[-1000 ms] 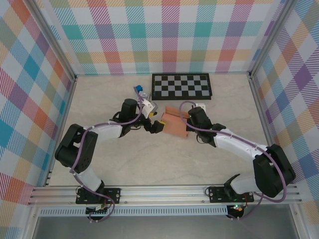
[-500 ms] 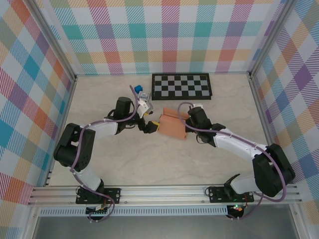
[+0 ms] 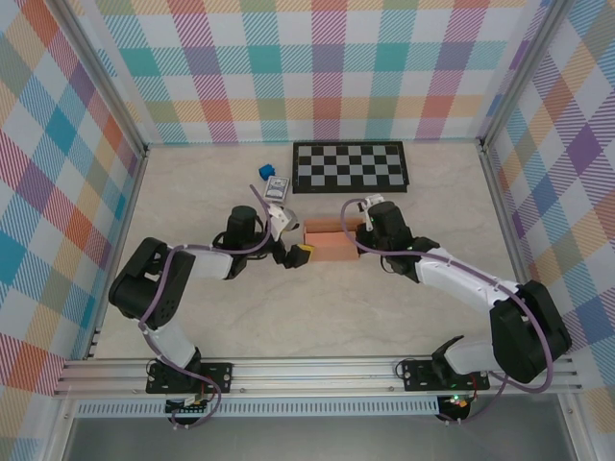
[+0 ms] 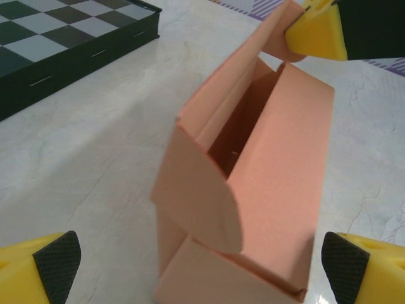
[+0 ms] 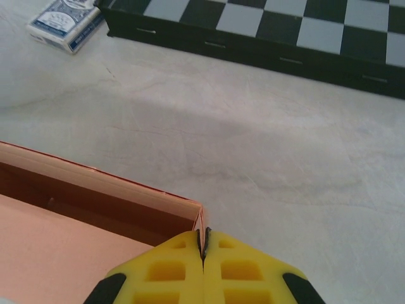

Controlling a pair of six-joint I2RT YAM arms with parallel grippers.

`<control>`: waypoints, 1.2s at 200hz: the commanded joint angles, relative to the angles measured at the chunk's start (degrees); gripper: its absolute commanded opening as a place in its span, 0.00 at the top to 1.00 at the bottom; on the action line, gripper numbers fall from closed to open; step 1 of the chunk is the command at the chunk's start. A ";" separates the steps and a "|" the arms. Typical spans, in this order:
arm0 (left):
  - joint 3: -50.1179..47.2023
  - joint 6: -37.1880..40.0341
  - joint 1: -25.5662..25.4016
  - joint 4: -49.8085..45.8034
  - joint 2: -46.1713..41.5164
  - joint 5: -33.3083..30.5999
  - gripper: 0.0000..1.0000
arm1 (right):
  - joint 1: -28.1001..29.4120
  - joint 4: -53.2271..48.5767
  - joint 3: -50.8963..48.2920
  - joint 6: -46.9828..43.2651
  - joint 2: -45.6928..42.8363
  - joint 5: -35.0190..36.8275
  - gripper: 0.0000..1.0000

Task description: Fold the paper box

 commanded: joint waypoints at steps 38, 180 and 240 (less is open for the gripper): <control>0.00 -2.65 -3.72 7.22 2.87 -1.46 0.00 | -1.40 3.23 -1.23 -4.01 -1.68 -5.83 1.00; 2.26 -8.42 -9.33 5.79 1.87 -19.50 0.00 | -1.99 -2.85 2.61 2.66 1.53 -6.42 1.00; -2.08 -7.39 -9.38 3.33 -6.85 -14.24 0.00 | -2.95 -2.40 2.67 -1.20 1.34 -6.47 1.00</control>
